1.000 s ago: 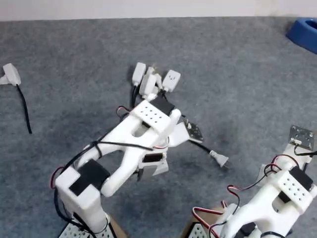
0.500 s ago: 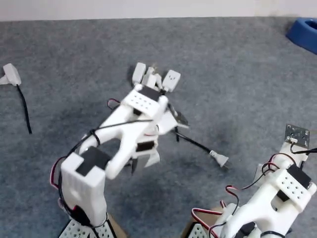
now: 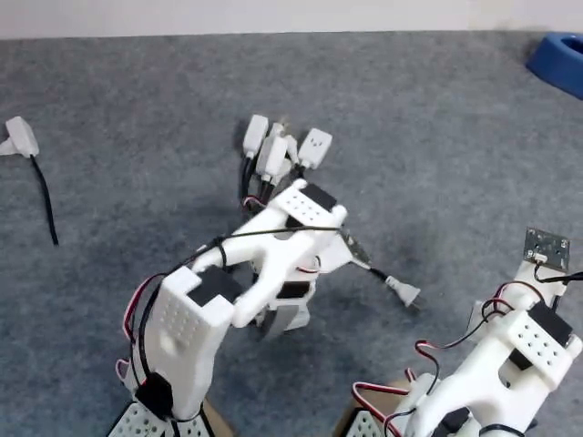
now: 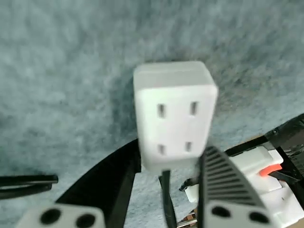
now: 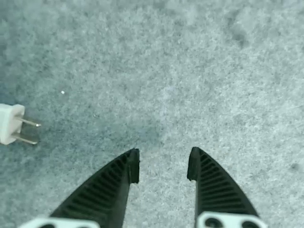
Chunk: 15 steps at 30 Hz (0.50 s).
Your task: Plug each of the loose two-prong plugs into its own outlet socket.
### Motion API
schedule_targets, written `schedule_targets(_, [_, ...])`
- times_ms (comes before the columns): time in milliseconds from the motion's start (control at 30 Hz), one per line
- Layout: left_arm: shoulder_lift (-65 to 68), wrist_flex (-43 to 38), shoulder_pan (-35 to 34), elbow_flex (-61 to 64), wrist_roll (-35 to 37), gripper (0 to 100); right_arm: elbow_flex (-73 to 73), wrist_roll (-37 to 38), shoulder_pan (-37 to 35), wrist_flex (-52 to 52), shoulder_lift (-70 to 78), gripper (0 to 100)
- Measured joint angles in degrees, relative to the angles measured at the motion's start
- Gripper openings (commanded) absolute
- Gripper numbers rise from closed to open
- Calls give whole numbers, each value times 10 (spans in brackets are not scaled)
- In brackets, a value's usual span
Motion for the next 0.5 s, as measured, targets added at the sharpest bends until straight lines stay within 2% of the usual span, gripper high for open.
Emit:
schedule_targets(167, [21,0,3,-14,4,402,0,4,0,0,0,177])
schedule_targets(333, [12,0,3,-14,4,408,0,4,0,0,0,177])
schedule_targets(500, [-73,0,0,-3,4,408,0,4,0,0,0,177])
